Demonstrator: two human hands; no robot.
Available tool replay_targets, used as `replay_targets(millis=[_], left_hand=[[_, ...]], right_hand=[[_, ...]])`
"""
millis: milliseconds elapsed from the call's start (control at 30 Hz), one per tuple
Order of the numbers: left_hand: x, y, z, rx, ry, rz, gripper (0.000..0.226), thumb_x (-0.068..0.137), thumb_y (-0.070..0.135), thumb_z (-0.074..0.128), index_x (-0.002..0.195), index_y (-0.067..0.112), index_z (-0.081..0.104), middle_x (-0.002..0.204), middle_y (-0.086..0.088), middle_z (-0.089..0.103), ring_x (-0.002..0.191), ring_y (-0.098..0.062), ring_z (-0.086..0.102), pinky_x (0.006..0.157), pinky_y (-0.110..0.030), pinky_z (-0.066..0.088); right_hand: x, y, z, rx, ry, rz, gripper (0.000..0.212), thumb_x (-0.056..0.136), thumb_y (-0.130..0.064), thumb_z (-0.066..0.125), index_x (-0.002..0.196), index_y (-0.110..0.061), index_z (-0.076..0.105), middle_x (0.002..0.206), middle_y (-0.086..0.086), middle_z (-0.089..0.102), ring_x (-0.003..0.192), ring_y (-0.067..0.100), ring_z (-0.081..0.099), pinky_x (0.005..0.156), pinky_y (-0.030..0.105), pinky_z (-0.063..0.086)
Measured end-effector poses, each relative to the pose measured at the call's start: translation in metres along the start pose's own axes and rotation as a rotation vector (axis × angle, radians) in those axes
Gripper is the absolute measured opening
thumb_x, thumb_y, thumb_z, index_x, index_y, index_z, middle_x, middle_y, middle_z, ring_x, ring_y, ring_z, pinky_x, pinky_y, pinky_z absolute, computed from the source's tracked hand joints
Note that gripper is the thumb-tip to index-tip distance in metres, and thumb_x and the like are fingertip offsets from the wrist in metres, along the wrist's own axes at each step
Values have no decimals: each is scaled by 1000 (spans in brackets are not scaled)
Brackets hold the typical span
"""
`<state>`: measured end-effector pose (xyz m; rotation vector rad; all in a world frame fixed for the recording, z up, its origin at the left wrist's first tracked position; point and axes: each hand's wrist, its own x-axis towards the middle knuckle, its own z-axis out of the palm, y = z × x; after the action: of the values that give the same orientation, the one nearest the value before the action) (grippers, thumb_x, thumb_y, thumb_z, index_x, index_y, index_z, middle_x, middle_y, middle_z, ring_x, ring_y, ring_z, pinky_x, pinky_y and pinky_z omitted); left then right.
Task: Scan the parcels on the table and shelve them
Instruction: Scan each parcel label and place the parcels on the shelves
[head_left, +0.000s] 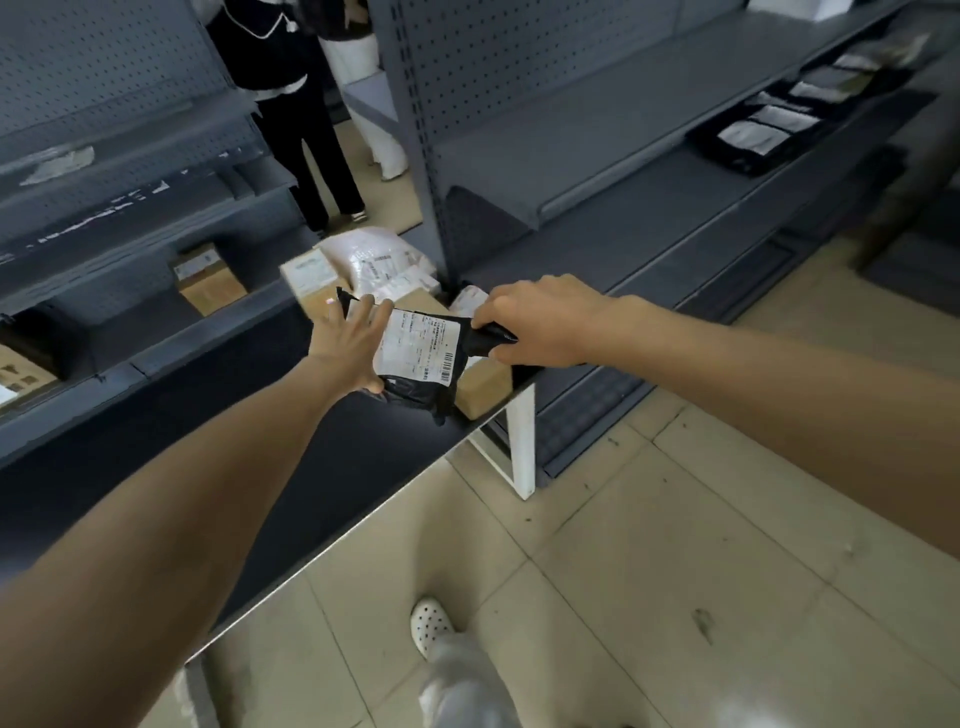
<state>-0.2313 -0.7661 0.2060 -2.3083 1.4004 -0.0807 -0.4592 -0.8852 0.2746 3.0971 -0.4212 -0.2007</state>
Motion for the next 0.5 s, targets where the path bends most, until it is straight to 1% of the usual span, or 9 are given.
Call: replay_targets(millis=[100, 167, 267, 400, 500], left_hand=[[-14, 76, -25, 8, 11, 106, 124, 63, 50, 86, 153, 17, 7, 153, -7, 20, 133, -40, 34, 97, -46, 45], [-18, 130, -41, 20, 24, 193, 123, 67, 49, 84, 154, 17, 4, 155, -7, 17, 133, -37, 35, 97, -47, 44], [-14, 209, -75, 46, 48, 299, 122, 69, 51, 82, 155, 19, 2, 158, -5, 13, 136, -40, 30, 101, -47, 41], [1, 300, -135, 21, 157, 484, 120, 69, 48, 83, 155, 21, 4, 158, -6, 13, 134, -40, 29, 103, -48, 39], [21, 352, -182, 18, 244, 580, 127, 69, 50, 81, 157, 25, -6, 158, -5, 12, 130, -39, 32, 100, -47, 40]], right_hand=[[-71, 33, 9, 20, -3, 78, 41, 97, -43, 52, 136, -31, 53, 134, -1, 54, 110, 29, 58, 72, 36, 39], [-118, 60, 12, 15, -2, 148, 41, 98, -43, 52, 137, -31, 52, 135, -1, 54, 111, 28, 58, 71, 36, 40], [-187, 100, 14, 3, 10, 272, 43, 99, -44, 52, 139, -29, 51, 136, 1, 54, 111, 30, 58, 74, 38, 45], [-270, 150, 15, 16, 15, 486, 42, 99, -43, 51, 139, -30, 51, 137, 2, 53, 112, 33, 59, 82, 41, 47], [-318, 189, 10, 2, 21, 616, 41, 98, -43, 52, 137, -30, 52, 136, 2, 53, 111, 34, 59, 78, 39, 46]])
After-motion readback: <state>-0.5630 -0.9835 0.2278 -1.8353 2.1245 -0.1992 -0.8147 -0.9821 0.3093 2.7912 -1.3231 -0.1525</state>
